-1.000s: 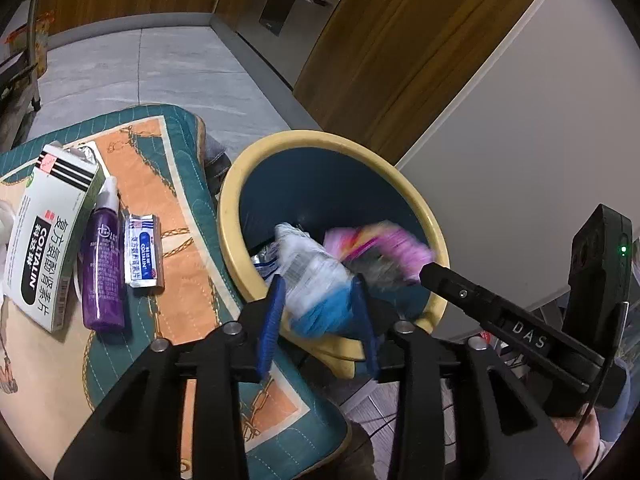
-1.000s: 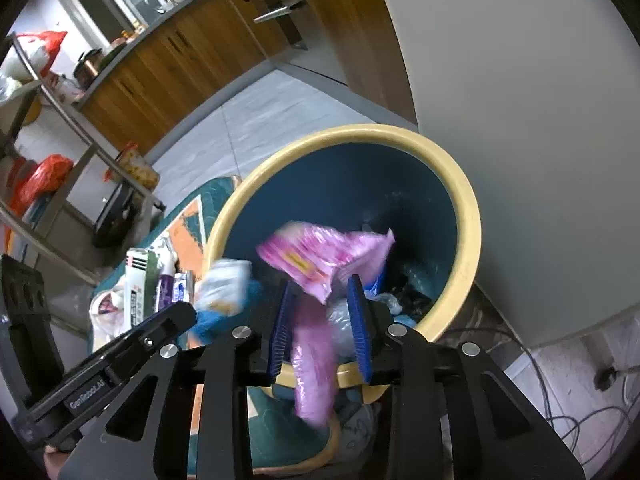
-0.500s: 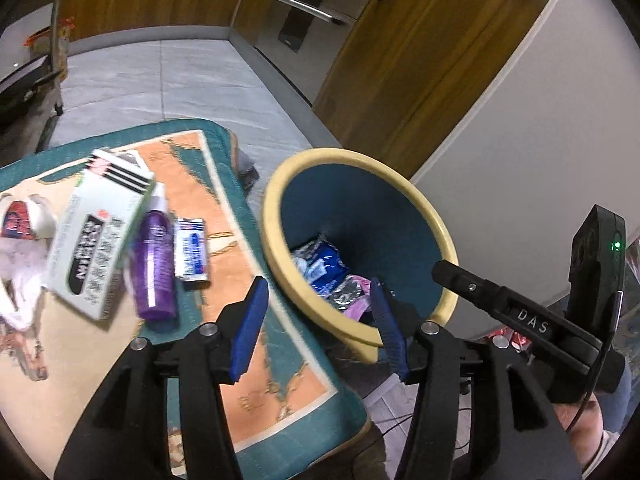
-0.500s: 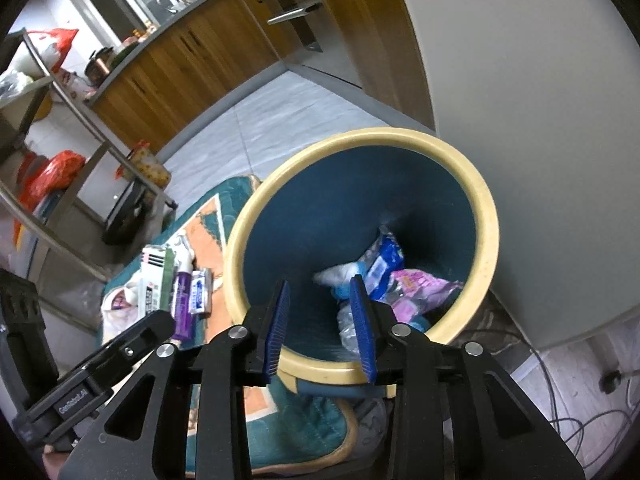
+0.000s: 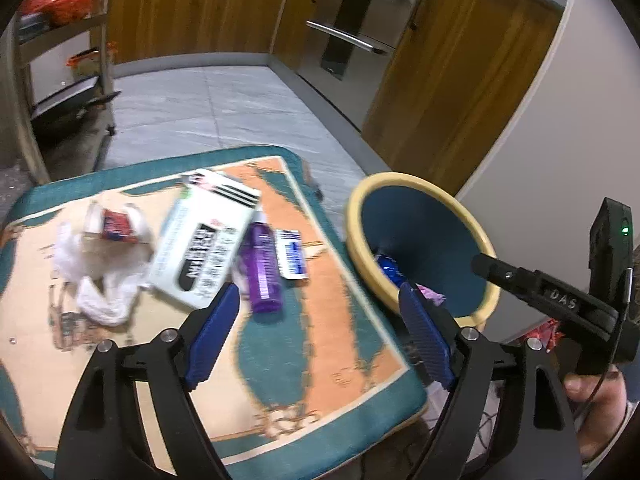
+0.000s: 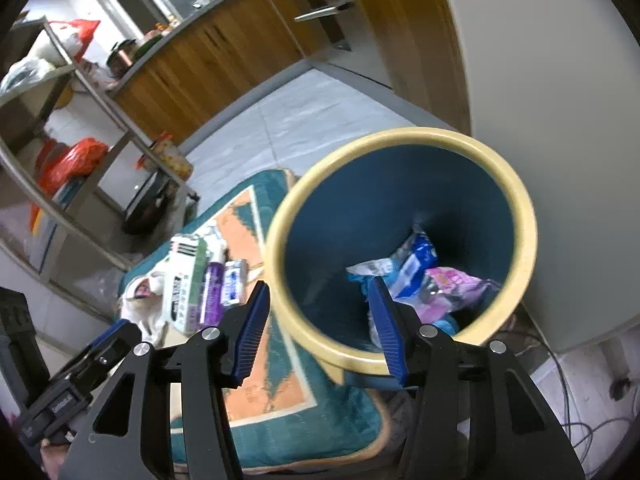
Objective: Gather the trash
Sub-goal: 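Open both tools to drop the labelled bag and pink wrapper into the bin, then grasp the green COLTALIN box with the left tool while the right tool grasps the purple spray bottle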
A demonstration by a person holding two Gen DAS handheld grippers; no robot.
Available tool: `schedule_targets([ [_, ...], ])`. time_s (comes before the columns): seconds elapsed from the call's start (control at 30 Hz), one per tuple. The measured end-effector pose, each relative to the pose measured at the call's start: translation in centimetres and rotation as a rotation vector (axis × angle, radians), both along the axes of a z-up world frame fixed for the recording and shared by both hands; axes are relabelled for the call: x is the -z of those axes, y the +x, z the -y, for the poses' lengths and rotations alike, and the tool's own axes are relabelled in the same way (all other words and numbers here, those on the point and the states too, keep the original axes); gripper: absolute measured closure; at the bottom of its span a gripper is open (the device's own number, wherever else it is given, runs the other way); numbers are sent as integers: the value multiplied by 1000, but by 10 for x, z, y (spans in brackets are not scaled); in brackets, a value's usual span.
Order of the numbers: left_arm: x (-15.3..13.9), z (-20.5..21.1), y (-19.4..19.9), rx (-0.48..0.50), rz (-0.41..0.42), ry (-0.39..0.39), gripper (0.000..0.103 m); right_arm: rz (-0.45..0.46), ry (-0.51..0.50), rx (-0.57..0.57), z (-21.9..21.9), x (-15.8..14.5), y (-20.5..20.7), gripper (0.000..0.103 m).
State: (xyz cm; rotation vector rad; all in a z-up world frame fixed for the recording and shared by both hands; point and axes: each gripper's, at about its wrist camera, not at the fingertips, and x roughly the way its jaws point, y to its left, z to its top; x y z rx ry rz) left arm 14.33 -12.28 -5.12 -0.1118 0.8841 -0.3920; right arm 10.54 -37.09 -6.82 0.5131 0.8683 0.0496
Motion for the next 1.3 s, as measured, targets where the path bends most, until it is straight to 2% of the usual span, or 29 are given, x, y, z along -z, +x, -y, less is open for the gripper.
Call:
schedule_targets([
  [0.23, 5, -36, -3, -67, -1, 33, 18, 9, -11, -64, -24, -3, 3, 41],
  [0.5, 14, -63, 1, -121, -6, 41, 17, 2, -41, -125, -48, -2, 6, 40],
  [0.77, 24, -59, 28, -119, -10, 64, 17, -15, -66, -162, -59, 3, 9, 40],
  [1.07, 40, -38, 71, -71, -10, 154, 15, -31, -74, -188, -69, 8, 17, 40],
  [1.3, 64, -30, 100, -46, -62, 229, 15, -46, -76, -207, -78, 15, 27, 40],
])
